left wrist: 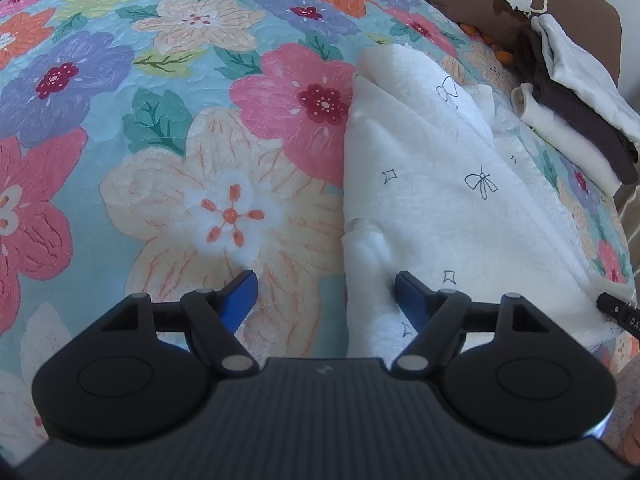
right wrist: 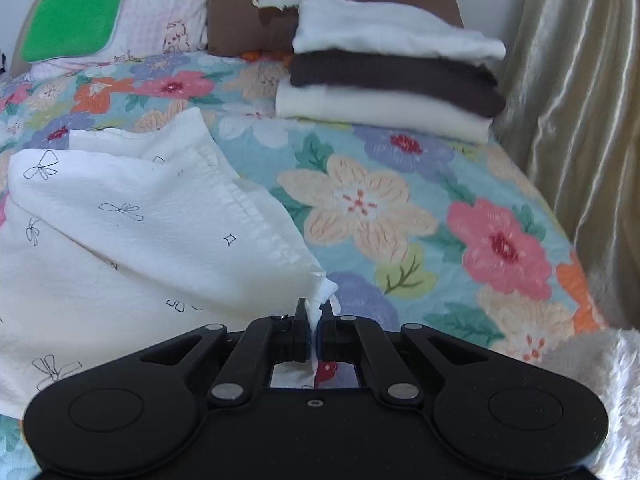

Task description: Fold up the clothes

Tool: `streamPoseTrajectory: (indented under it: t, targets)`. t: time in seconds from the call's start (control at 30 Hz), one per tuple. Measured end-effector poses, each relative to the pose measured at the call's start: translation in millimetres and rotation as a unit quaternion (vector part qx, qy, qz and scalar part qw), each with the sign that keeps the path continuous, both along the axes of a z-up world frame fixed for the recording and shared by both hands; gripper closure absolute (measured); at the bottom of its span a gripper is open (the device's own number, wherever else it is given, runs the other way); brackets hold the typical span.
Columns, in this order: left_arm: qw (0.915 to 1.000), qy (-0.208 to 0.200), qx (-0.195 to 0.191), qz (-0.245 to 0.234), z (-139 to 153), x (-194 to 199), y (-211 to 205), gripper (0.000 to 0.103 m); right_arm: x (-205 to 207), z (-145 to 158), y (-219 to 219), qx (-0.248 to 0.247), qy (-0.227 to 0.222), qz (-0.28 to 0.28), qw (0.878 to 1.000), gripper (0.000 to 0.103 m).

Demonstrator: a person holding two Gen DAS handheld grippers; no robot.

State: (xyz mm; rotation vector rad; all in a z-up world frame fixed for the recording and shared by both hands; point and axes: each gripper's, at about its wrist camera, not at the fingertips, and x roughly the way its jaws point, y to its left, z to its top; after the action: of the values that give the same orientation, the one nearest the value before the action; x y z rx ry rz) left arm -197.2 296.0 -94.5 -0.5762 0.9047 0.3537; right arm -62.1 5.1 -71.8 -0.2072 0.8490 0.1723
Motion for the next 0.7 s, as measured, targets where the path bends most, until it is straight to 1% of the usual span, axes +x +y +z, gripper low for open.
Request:
streamPoseTrajectory:
  t: [0.13, 0.17, 0.2, 0.23, 0.27, 0.3, 0.33, 0.4, 0.47, 0.53, 0.6, 0.7]
  targets:
    - [1.0, 0.006, 0.006, -0.004, -1.6, 0.9, -1.4, 0.027, 4.9, -6.8, -5.5, 0.008, 0.037, -0.013, 0.999, 0.098]
    - [0.9999, 0.008, 0.008, -0.008, -1.6, 1.4, -2.0, 0.027, 4.2, -8.3, -4.5, 0.0, 0.041, -0.014, 0.999, 0.097]
    - [0.9997, 0.013, 0.013, -0.014, -1.7, 2.3, -3.1, 0.027, 2.8, -9.5, -2.4, -0.013, 0.043, -0.014, 0.999, 0.094]
    - [0.9995, 0.018, 0.019, -0.017, -1.3, 3.2, -4.5, 0.027, 0.4, -8.7, 0.2, -0.029, 0.038, -0.015, 0.999, 0.082]
    - [0.9994, 0.02, 0.023, -0.019, -0.7, 3.2, -5.5, 0.027, -1.1, -5.2, 1.4, -0.042, 0.031, -0.018, 0.998, 0.064]
    - [0.9992, 0.021, 0.026, -0.02, -0.1, 3.2, -6.3, 0.027, -1.6, -0.9, 1.6, -0.053, 0.026, -0.021, 0.998, 0.056]
    - [0.9992, 0.021, 0.028, -0.021, 0.7, 3.3, -6.6, 0.027, -1.2, 6.1, -1.3, -0.047, 0.021, -0.018, 0.998, 0.05]
    - [0.9992, 0.018, 0.028, -0.024, 2.5, 3.7, -6.2, 0.027, 0.7, 23.1, -10.7, -0.016, 0.012, -0.003, 1.0, 0.05]
    - [0.9996, 0.007, 0.019, -0.021, 4.4, 3.6, -4.0, 0.027, 4.7, 42.5, -20.5, 0.021, 0.0, 0.02, 1.0, 0.05]
    - [0.9998, -0.007, 0.008, -0.013, 6.2, 2.3, -0.2, 0.027, 13.8, 56.5, -24.5, 0.059, 0.004, 0.066, 0.996, 0.05]
    - [0.9997, -0.024, 0.0, -0.007, 8.1, 1.4, 3.2, 0.027, 27.0, 67.5, -23.7, 0.095, 0.015, 0.122, 0.988, 0.05]
    - [0.9985, -0.053, -0.001, -0.011, 13.8, 5.2, 4.5, 0.027, 57.8, 67.6, -3.4, 0.12, 0.034, 0.205, 0.971, 0.05]
